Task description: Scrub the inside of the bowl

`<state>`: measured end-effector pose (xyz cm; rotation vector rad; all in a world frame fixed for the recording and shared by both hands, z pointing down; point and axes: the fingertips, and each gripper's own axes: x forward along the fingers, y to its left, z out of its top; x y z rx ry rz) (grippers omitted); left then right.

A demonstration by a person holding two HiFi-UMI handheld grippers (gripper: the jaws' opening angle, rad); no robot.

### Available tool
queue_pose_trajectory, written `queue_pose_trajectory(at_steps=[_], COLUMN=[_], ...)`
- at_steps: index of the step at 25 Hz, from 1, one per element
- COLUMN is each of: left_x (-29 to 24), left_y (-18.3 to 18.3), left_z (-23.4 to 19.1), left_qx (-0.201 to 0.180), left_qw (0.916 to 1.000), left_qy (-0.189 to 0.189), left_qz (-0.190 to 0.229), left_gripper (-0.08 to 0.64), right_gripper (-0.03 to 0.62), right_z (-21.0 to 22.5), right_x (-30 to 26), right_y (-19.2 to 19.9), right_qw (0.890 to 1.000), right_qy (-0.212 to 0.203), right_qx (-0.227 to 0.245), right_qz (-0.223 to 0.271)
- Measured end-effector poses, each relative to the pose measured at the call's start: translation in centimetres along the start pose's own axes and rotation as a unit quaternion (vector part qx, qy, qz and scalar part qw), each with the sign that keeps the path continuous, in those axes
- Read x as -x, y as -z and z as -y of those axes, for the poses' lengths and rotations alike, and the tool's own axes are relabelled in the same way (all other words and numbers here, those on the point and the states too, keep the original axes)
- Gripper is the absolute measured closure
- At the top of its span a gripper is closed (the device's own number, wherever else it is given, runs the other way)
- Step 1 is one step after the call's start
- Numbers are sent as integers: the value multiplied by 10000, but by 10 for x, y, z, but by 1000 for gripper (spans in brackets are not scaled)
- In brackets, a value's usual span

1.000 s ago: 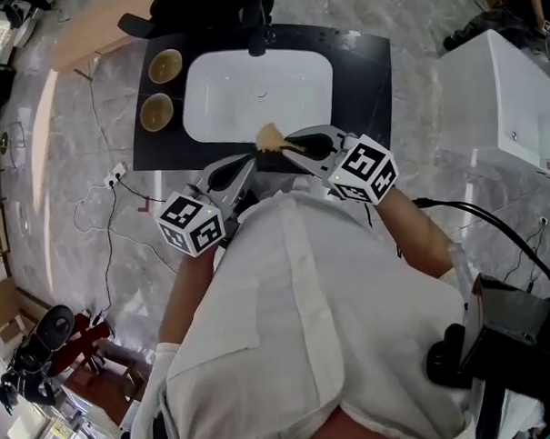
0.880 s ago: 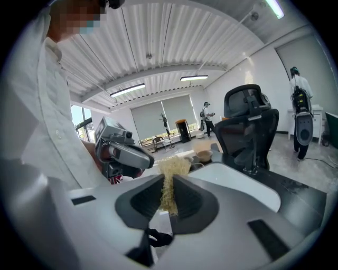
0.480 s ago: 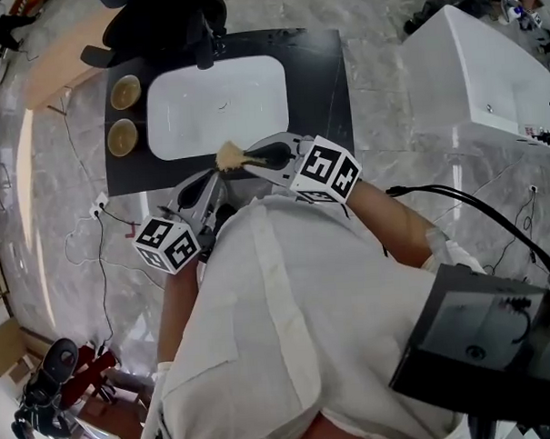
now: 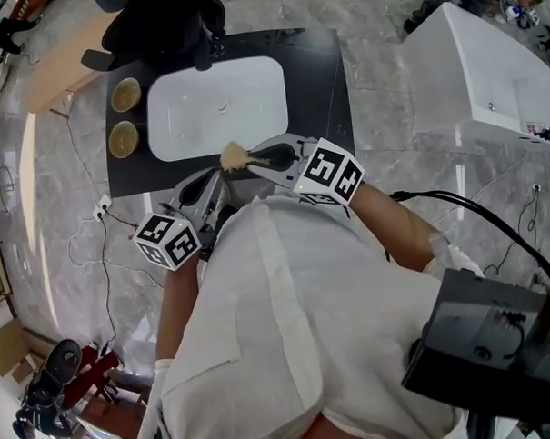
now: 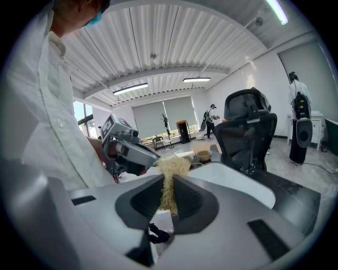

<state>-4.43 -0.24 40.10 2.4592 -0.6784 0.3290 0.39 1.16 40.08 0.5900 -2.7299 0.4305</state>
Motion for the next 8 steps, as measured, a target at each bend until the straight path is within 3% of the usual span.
queue_pose_trajectory(at_steps=[8], left_x=[-32], left_y=[9], left_z=[21], left_qx=[-6], left_qw=[9987], left_qy=[483], left_qz=[-152], left_gripper=[554], right_gripper=[545], right_z=[5], right_x=[33], right_y=[25], right_qw=[9986], right_qy=[459], right_qx=[-196], right_qz=[-150])
